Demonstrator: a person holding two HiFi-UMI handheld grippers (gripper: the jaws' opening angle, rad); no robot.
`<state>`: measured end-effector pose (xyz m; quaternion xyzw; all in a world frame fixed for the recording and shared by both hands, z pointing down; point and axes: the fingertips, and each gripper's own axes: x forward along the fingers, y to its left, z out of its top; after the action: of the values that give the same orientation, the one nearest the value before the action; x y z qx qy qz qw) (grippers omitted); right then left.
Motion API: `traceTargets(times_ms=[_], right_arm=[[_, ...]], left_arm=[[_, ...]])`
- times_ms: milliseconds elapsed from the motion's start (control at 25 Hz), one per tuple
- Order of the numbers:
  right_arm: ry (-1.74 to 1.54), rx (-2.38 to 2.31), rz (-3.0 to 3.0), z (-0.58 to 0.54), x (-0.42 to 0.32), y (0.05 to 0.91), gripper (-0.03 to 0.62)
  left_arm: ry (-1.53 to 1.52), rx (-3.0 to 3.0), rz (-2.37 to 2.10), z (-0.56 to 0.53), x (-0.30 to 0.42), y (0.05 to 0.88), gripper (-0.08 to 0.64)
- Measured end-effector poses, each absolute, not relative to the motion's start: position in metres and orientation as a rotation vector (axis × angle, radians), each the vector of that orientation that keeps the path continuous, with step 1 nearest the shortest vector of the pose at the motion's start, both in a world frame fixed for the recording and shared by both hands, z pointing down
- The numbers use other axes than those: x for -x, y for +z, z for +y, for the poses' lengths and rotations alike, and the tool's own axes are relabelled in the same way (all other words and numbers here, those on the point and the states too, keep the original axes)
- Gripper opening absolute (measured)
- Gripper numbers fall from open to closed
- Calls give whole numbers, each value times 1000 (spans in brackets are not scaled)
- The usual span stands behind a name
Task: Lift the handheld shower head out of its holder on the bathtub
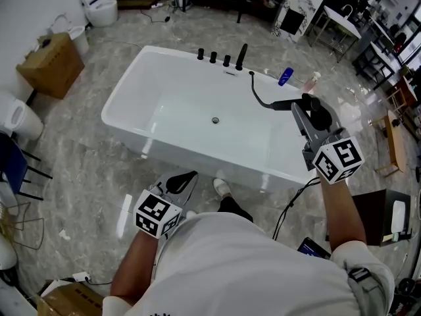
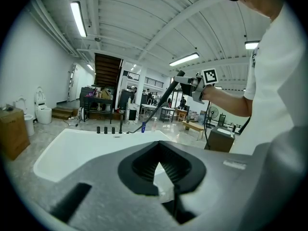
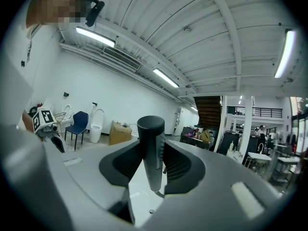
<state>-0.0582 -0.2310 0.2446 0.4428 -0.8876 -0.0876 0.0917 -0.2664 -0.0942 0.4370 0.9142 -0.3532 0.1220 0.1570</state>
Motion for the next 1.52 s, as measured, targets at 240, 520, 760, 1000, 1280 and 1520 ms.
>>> traceTargets(times_ms=[240, 520, 760, 1000, 1280, 1520], right_arm=[[-248, -1314, -2627, -232, 60, 245, 146], [-254, -1301, -2622, -230, 59, 250, 146], [-248, -1285, -2622, -230, 61, 250, 146], [-243, -1280, -2621, -227, 63, 258, 146], [-246, -1267, -2620, -225, 67, 263, 146], [-243, -1264, -2625, -228, 66, 261, 146]], left_arm=[[344, -2612, -1014, -93, 268, 432, 8], [348, -2607, -1018, -92, 266, 434, 8], [350, -2601, -1021, -91, 266, 432, 8], [351, -2598, -1023, -89, 268, 438, 8], [356, -2593, -1015, -85, 269, 443, 8], [365, -2588, -1009, -88, 268, 443, 8]])
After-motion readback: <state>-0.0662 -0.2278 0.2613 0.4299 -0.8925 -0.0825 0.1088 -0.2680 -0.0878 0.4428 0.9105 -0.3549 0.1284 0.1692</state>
